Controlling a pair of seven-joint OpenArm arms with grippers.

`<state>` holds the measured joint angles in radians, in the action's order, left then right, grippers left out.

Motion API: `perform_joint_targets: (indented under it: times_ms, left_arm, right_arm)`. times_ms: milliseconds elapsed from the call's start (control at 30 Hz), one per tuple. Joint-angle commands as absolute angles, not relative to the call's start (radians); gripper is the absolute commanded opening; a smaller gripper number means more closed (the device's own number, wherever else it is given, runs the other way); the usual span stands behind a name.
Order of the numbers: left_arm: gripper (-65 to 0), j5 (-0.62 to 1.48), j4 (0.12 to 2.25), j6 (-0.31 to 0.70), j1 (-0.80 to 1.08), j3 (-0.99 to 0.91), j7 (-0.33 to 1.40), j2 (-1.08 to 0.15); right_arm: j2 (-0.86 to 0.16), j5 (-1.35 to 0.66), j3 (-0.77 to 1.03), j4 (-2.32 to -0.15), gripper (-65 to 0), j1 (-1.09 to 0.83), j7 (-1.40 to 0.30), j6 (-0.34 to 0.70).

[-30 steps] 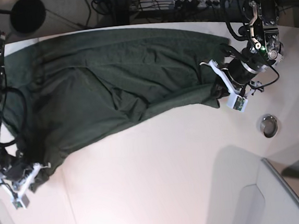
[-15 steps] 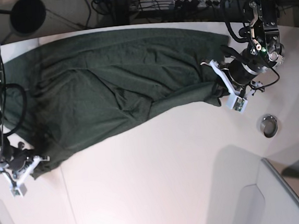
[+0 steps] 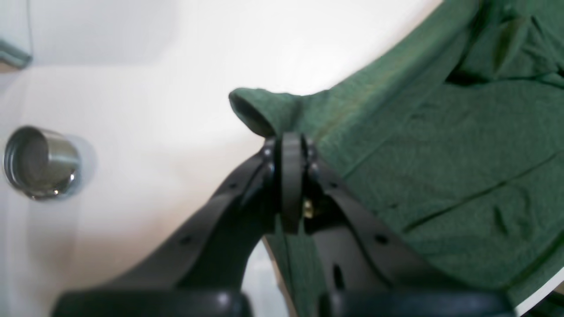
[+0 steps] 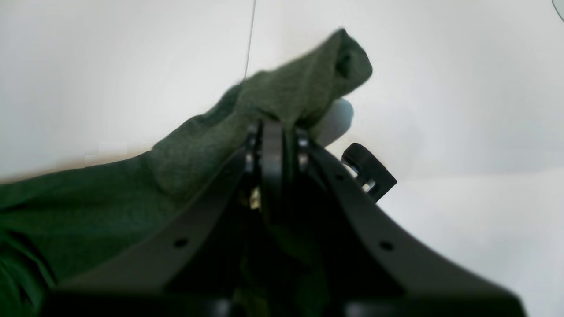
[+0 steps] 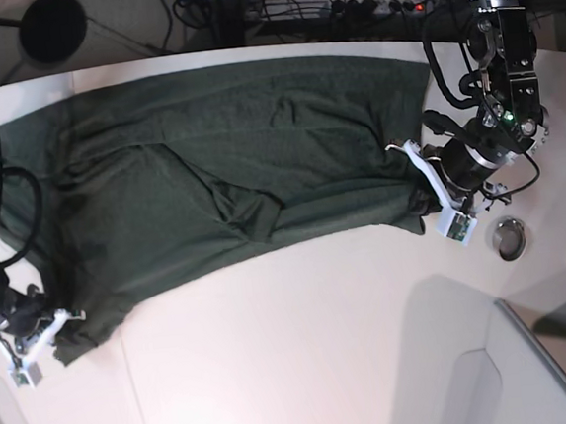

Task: Layout the t-shirt on the table in an organized manner, then fold the t-shirt properly
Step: 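Lay the folded hem over the collar edge with both grippers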

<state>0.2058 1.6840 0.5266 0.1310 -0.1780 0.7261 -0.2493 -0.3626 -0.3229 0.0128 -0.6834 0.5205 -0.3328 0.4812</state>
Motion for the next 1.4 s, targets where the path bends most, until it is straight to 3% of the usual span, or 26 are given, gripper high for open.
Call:
perform_joint_targets:
  times_ms: [0,633,1033,1133,1367]
  left_arm:
    - [-65.0,0.213,1.701,0.526,0.124,-0.202,0.708,-0.255]
    - [-65.0,0.217,1.742,0.530,0.189,-0.226,0.708,-0.252]
    - [-65.0,0.219,1.742,0.530,0.193,-0.225,0.708,-0.252]
    - [-65.0,0.219,1.742,0.530,0.197,-0.225,0.708,-0.252]
    - [-65.0,0.220,1.742,0.530,0.199,-0.223,0.708,-0.251]
  right_arm:
    - [-0.380,-0.335,0.015,-0.723,-64.8,0.541,-0.309,0.499]
    - [-0.395,-0.334,0.015,-0.800,-65.0,0.398,-0.312,0.516]
    - [-0.430,-0.337,0.031,-1.076,-65.0,0.219,-0.432,0.496]
    - [-0.429,-0.337,0.091,-1.138,-65.0,0.159,-0.466,0.435]
    - [-0.427,-0.337,0.194,-1.241,-65.0,0.051,-0.535,0.435]
